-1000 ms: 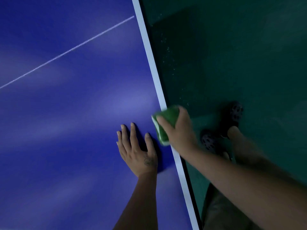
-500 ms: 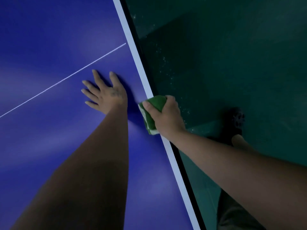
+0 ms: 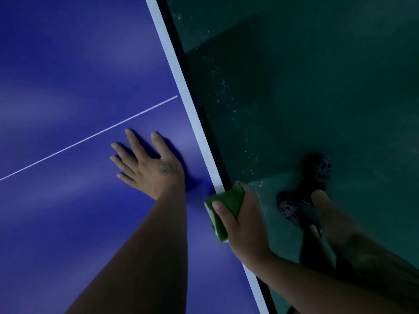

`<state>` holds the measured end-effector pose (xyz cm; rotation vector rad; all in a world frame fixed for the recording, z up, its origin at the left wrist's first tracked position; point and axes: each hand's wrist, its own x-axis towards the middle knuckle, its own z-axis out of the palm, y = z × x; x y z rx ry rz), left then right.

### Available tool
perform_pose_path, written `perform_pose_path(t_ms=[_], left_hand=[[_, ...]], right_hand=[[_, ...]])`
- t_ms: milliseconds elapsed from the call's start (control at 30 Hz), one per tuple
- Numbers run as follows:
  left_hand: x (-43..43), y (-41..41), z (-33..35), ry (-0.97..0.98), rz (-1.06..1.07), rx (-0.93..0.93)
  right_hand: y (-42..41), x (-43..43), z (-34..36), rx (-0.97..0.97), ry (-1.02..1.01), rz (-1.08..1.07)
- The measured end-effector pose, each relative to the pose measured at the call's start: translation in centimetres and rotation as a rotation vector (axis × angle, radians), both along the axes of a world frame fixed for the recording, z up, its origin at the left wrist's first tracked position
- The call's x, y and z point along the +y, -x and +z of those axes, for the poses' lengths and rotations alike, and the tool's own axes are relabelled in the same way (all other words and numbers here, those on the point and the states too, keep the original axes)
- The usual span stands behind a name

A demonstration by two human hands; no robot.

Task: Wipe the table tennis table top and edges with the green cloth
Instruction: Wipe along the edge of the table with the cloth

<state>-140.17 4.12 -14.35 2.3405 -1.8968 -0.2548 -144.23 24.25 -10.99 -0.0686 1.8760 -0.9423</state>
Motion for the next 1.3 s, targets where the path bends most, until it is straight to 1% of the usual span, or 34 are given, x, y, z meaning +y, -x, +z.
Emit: perform_pose_path(t_ms=[267, 367, 467, 533, 667, 767, 833, 933, 1133, 1200, 1300], left_hand=[[0.2, 0.0, -0.1, 0.029, -0.009, -0.042], [0.3, 0.1, -0.1, 0.032, -0.014, -0.038], [0.4, 0.2, 0.0, 0.043, -0.018, -0.043], [0.4, 0.2, 0.0, 0.049, -0.018, -0.051], [0.3, 0.2, 0.0, 0.037, -0.026, -0.050], [0.3, 0.0, -0.2, 0.025, -0.018, -0.044], [0.4, 0.0, -0.2, 0.041, -0.024, -0.041], [0.4, 0.1, -0.1, 0.064, -0.029, -0.038], [0.5, 0.4, 0.3, 0.061, -0.033, -0.044], [0.5, 0.3, 0.4, 0.067, -0.034, -0.046], [0.4, 0.4, 0.3, 0.075, -0.039, -0.045]], right_hand=[[11.2, -18.7, -2.0, 0.057, 0.124, 0.020], [14.0, -22.8, -2.2, 0.050, 0.140, 0.048], [13.7, -21.8, -2.2, 0.049, 0.163, 0.047], [11.7, -18.0, -2.1, 0.046, 0.178, 0.050], [6.9, -8.0, -1.2, -0.036, 0.132, 0.113], [5.0, -5.6, -1.6, -0.030, 0.067, 0.089], [5.1, -7.4, -1.5, -0.024, 0.055, 0.047], [7.3, -12.4, -1.6, 0.024, 0.067, 0.008], [16.0, -25.1, -2.7, -0.013, 0.130, 0.091], [17.0, -26.6, -2.4, -0.011, 0.143, 0.103], [15.9, -24.6, -2.0, 0.023, 0.150, 0.108]])
